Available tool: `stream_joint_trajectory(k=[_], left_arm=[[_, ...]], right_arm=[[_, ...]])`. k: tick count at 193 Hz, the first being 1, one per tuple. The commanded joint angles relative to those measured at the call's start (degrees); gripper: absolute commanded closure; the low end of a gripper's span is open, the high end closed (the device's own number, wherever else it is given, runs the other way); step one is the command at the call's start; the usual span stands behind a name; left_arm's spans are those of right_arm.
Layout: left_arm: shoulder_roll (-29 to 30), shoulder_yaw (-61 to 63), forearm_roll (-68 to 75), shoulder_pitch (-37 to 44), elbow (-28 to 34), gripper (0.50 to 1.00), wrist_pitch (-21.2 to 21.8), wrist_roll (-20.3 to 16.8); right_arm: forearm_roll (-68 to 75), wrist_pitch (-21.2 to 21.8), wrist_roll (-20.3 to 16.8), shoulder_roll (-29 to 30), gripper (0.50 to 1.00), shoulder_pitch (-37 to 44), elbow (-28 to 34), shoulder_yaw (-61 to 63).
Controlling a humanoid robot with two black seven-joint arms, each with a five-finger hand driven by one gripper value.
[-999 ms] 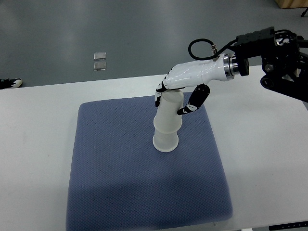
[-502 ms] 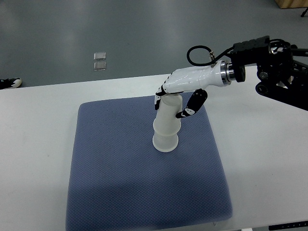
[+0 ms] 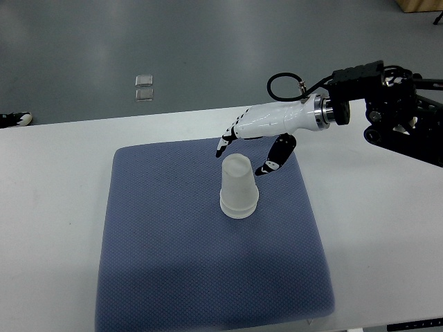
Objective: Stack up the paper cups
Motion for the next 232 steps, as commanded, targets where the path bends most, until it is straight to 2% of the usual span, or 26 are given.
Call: stream_joint_trajectory(k=[1,44,75,106,155,174,194,232], left_arm=[[0.0,0.0,0.0,0.1,0.0,0.500,0.0,0.0],[0.0,0.0,0.0,0.0,0.0,0.500,0.0,0.0],[0.0,0.0,0.0,0.0,0.0,0.500,0.0,0.0],[0.0,0.0,0.0,0.0,0.0,0.500,0.0,0.0],[0.0,0.0,0.0,0.0,0.0,0.500,0.0,0.0],[0.0,0.0,0.0,0.1,0.0,0.500,0.0,0.0],[0.0,0.0,0.0,0.1,0.0,0.500,0.0,0.0],[0.0,0.0,0.0,0.0,0.0,0.500,0.0,0.0]], right_arm=[[-0.1,-0.1,0.0,0.6,0.687,-0.4,0.0,0.0],[-0.1,0.0,0.0,0.9,0.677,-0.5,0.0,0.2],[1.1,-0.1,0.0,0.2,0.601,0.1,-0.9,1.4],[3.7,0.0,0.0,-1.2,0.597,0.0,-3.2,4.6],[24.6,0.0,-0.2,-1.3,0.597,-1.9,-13.9,8.5],[35.3,-0.3,-2.4,-0.5,0.597,-3.6,-17.6,8.5],[46.3,-2.7,-3.8,1.0,0.595,-4.8,-19.9,8.6],[60.2,-8.5,-3.8,3.9,0.595,-6.6,-20.3,8.7]])
